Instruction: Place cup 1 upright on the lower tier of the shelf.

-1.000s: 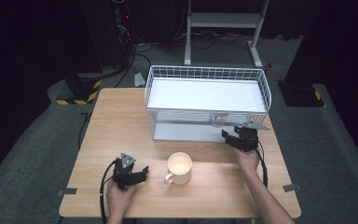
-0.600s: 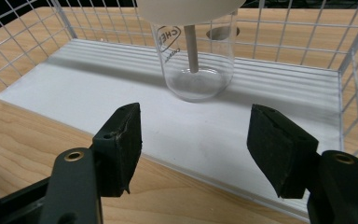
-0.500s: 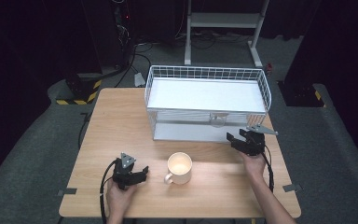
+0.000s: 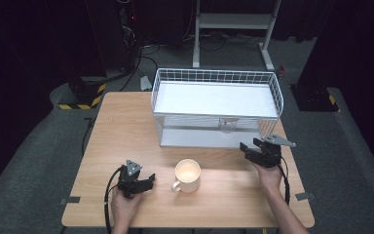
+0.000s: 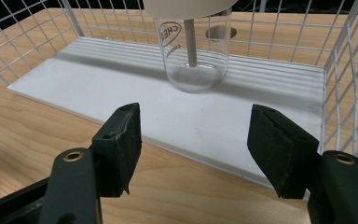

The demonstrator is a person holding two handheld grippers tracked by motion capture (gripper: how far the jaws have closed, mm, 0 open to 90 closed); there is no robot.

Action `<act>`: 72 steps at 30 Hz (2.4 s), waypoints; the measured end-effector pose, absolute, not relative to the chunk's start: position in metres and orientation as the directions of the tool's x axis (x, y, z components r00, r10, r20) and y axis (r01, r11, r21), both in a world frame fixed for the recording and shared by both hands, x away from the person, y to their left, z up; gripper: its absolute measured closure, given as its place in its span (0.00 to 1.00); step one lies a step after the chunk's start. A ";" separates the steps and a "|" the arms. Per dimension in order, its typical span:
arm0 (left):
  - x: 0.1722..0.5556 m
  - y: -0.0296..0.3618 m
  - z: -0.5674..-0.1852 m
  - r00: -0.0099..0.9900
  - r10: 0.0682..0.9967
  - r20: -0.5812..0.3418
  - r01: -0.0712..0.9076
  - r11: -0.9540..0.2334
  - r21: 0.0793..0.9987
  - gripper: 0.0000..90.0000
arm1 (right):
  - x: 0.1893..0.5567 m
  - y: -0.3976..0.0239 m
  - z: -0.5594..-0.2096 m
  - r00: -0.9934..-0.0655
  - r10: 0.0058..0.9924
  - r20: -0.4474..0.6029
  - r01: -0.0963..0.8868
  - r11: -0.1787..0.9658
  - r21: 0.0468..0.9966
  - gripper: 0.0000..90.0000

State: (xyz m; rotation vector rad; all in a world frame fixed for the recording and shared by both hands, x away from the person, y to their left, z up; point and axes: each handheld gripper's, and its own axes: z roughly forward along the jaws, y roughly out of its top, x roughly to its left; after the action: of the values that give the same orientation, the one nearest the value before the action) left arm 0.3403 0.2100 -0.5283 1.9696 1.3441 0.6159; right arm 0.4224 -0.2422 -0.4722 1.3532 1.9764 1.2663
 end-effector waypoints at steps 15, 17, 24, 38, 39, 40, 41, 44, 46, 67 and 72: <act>0.340 0.210 -0.528 0.359 0.933 0.013 0.619 -0.249 0.745 0.26 | 0.404 -0.252 -0.478 -0.440 0.886 0.145 0.491 0.103 0.865 0.39; 0.340 0.210 -0.528 0.359 0.933 0.014 0.619 -0.249 0.745 0.26 | 0.402 -0.254 -0.478 -0.441 0.886 0.145 0.490 0.102 0.866 0.39; 0.340 0.210 -0.528 0.358 0.933 0.013 0.619 -0.249 0.745 0.26 | 0.393 -0.258 -0.481 -0.444 0.885 0.139 0.485 0.107 0.868 0.39; 0.340 0.210 -0.528 0.358 0.934 0.013 0.619 -0.248 0.745 0.26 | 0.376 -0.264 -0.491 -0.444 0.888 0.117 0.489 0.131 0.862 0.39; 0.340 0.210 -0.528 0.358 0.934 0.013 0.620 -0.248 0.745 0.26 | 0.375 -0.265 -0.491 -0.444 0.889 0.115 0.488 0.132 0.863 0.39; 0.340 0.210 -0.528 0.358 0.934 0.013 0.619 -0.248 0.745 0.26 | 0.374 -0.265 -0.491 -0.444 0.888 0.115 0.486 0.131 0.864 0.39; 0.340 0.210 -0.528 0.358 0.934 0.013 0.619 -0.248 0.745 0.26 | 0.372 -0.266 -0.492 -0.442 0.890 0.114 0.487 0.132 0.863 0.39; 0.340 0.210 -0.528 0.358 0.934 0.013 0.620 -0.248 0.745 0.26 | 0.370 -0.267 -0.494 -0.445 0.889 0.111 0.486 0.135 0.863 0.38; 0.340 0.210 -0.528 0.358 0.934 0.013 0.619 -0.248 0.745 0.26 | 0.368 -0.267 -0.496 -0.443 0.890 0.110 0.494 0.139 0.859 0.38; 0.340 0.210 -0.528 0.358 0.934 0.013 0.619 -0.248 0.745 0.26 | 0.355 -0.270 -0.519 -0.428 0.904 0.025 0.521 0.223 0.824 0.38; 0.340 0.210 -0.528 0.358 0.934 0.013 0.619 -0.248 0.745 0.26 | 0.354 -0.269 -0.520 -0.431 0.902 0.005 0.536 0.251 0.806 0.38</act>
State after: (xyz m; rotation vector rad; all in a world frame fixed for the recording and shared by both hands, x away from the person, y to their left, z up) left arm 0.3404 0.2099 -0.5283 1.9691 1.3452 0.6167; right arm 0.3544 -0.2688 -0.5198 1.3053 2.0645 1.0499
